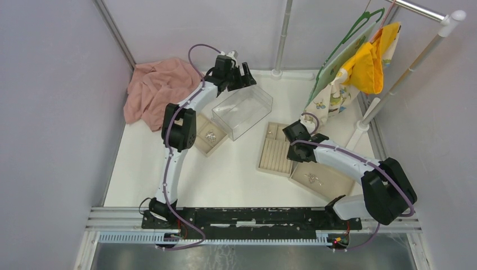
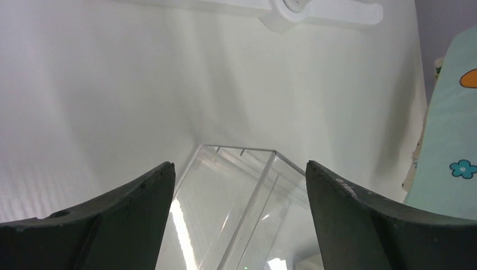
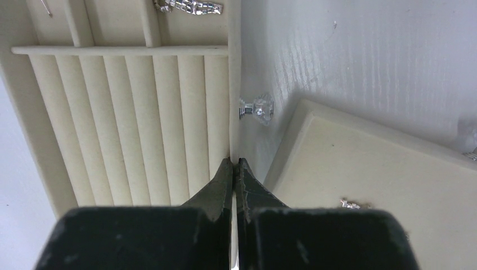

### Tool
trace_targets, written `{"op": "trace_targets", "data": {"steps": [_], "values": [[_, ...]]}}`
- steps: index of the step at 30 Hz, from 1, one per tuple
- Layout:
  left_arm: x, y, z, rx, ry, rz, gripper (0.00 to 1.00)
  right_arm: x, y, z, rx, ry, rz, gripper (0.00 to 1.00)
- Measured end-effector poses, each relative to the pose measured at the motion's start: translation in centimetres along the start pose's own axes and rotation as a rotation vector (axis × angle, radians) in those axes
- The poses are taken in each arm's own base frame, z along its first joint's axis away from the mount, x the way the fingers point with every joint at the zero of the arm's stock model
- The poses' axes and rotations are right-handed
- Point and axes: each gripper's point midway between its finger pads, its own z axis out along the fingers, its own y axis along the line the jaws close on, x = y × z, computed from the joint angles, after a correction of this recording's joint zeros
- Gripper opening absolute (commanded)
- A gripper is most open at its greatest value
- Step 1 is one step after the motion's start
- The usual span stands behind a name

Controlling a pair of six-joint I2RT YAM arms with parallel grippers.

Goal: Organize the mixed jewelry

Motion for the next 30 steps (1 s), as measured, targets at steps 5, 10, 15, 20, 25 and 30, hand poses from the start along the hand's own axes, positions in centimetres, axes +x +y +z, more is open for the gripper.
{"op": "trace_targets", "data": {"steps": [5, 10, 15, 20, 25, 30], "values": [[-0.6, -0.4, -2.6, -0.030, 0.014, 0.015, 0.96, -0.1, 0.0, 0.0, 0.004, -0.005, 0.023, 0.00], [-2.8, -1.0, -5.9, -0.068, -0.034, 0.027, 0.98, -0.7, -0.2, 0.1, 0.030, -0.033, 0.044, 0.00], [-4.7, -1.3, -8.5, -0.093, -0.077, 0.033, 0.99, -2.7, 0.8, 0.2, 0.056, -0.066, 0.074, 0.00], [-4.2, -0.2, -9.4, -0.146, -0.062, 0.037, 0.99, -3.9, 2.4, 0.3, 0.032, -0.076, 0.135, 0.00], [-2.9, 2.0, -9.5, -0.209, -0.029, 0.026, 1.00, -3.5, 2.9, 0.4, 0.020, -0.051, 0.185, 0.00], [-1.8, 3.9, -9.8, -0.240, 0.010, 0.000, 1.00, -3.2, 3.8, 0.6, 0.028, -0.006, 0.236, 0.00]]}}
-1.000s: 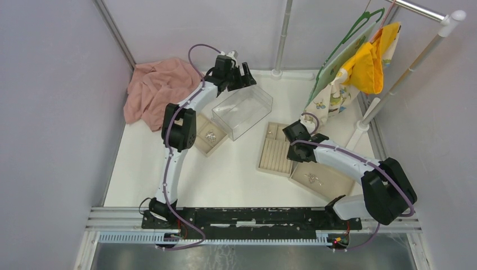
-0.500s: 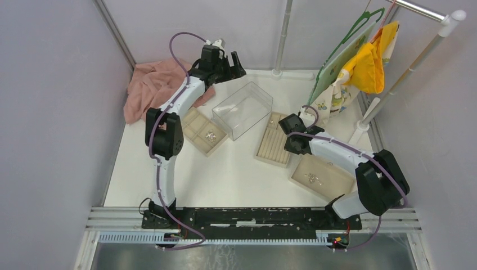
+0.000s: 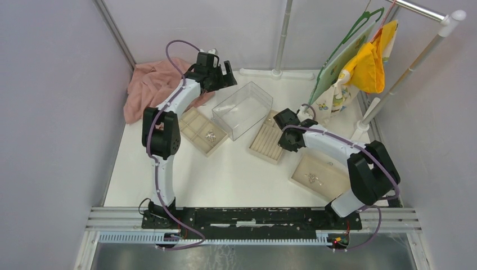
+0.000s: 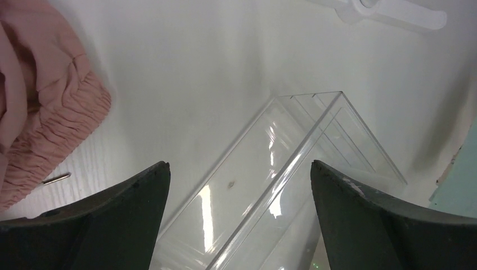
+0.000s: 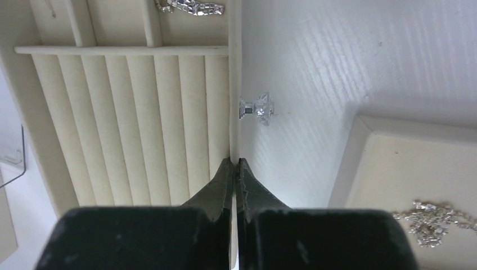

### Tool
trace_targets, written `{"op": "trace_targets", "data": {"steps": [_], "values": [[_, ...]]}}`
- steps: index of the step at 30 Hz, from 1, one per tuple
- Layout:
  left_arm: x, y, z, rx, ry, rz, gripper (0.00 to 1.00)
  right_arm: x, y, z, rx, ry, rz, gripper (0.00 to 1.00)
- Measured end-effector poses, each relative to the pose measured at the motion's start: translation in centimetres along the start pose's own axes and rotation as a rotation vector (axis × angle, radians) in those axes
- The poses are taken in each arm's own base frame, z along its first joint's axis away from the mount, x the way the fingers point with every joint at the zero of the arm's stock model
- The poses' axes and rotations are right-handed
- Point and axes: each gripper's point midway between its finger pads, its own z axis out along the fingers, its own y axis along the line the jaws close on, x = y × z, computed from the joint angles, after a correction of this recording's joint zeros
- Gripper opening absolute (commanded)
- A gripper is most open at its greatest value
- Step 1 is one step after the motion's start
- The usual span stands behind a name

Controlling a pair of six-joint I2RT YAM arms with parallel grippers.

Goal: Organize the mixed jewelry

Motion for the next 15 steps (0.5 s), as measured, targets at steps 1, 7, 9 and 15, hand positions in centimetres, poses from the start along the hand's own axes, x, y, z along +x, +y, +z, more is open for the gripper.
{"op": "trace_targets", "data": {"steps": [1, 7, 9, 15], "values": [[0.0, 0.4, 0.0, -0.004, 0.003, -0.005, 1.00, 0.0, 0.3, 0.0, 0.010, 0.012, 0.007, 0.00], [-0.7, 0.6, -0.4, 0.034, 0.019, -0.023, 1.00, 0.4, 2.8, 0.1, 0.029, 0.047, 0.024, 0.00], [-0.9, 0.2, -0.4, 0.054, 0.021, -0.023, 1.00, 0.7, 3.3, 0.1, 0.029, 0.057, 0.034, 0.00], [1.0, -0.3, -0.3, 0.102, 0.083, -0.029, 1.00, 1.2, 2.9, 0.1, 0.056, 0.065, 0.064, 0.00]]}}
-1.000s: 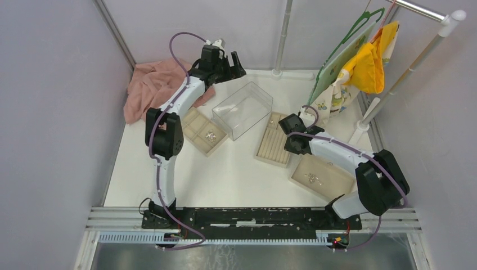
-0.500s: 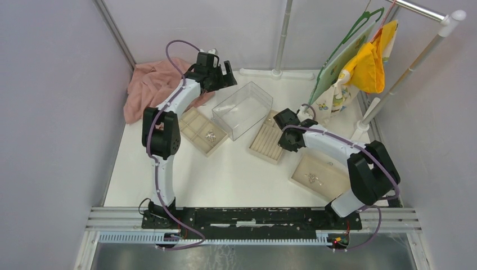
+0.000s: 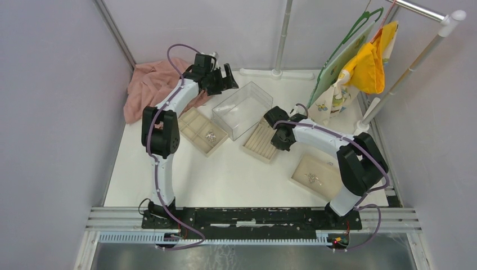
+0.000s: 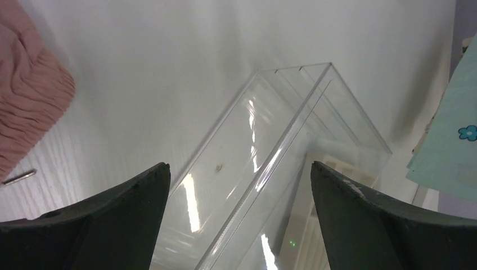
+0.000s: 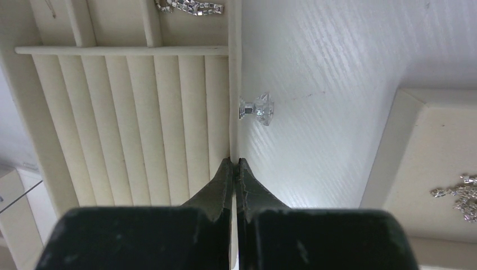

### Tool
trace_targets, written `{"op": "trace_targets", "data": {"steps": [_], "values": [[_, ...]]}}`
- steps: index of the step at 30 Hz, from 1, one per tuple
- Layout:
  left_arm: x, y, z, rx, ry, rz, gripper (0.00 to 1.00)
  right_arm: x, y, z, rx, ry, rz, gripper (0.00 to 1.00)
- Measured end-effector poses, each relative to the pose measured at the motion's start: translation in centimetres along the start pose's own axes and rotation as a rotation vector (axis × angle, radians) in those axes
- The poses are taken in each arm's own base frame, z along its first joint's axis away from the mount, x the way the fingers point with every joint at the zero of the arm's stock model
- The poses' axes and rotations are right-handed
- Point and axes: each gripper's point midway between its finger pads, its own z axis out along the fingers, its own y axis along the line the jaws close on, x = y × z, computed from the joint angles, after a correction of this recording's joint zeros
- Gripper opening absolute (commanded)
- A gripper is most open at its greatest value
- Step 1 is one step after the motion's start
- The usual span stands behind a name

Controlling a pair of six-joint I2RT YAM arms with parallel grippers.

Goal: Organize the mixed jewelry

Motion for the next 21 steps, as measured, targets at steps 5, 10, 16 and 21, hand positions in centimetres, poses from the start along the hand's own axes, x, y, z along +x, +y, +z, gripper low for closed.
{"op": "trace_targets", "data": {"steps": [5, 10, 16, 21], "values": [[2.7, 0.7, 0.0, -0.009, 0.089, -0.026, 1.00, -0.5, -0.1, 0.3, 0.032, -0.023, 0.011, 0.00], [3.3, 0.2, -0.1, 0.024, 0.118, -0.033, 1.00, -1.2, 0.5, 0.8, 0.042, -0.050, 0.019, 0.00], [5.1, -0.3, 0.0, 0.073, 0.176, -0.045, 1.00, -1.3, 0.7, 1.2, 0.041, -0.061, 0.018, 0.00], [7.4, 0.0, 0.1, 0.072, 0.238, -0.061, 1.00, -1.5, 1.1, 1.5, 0.031, -0.070, 0.023, 0.00]]}}
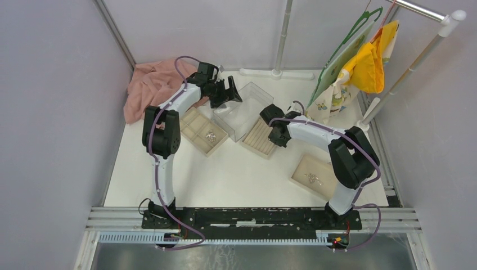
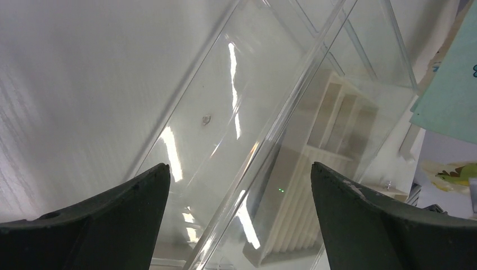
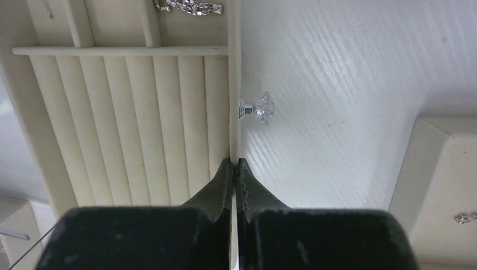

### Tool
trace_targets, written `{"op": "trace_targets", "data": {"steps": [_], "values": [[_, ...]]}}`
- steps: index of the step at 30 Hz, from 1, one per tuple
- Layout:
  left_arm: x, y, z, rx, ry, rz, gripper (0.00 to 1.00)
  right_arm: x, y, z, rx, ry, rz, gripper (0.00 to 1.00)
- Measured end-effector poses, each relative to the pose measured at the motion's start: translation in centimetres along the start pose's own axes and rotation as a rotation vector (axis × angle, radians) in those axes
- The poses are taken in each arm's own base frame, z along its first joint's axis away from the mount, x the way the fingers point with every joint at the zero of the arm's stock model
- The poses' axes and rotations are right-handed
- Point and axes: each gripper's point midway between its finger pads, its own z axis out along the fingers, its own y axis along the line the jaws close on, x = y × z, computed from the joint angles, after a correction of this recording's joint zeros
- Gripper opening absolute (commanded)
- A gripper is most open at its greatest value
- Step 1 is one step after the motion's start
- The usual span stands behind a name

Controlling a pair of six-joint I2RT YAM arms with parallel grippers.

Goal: Organize the mixed jewelry

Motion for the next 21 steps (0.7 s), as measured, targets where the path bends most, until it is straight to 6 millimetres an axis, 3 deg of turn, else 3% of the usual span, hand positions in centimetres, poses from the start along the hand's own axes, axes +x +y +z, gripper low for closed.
{"op": "trace_targets", "data": {"steps": [21], "values": [[0.6, -0.2, 0.0, 0.006, 0.023, -0.006, 1.00, -0.3, 2.7, 1.7, 0.020, 0.009, 0.010, 0.00]]}}
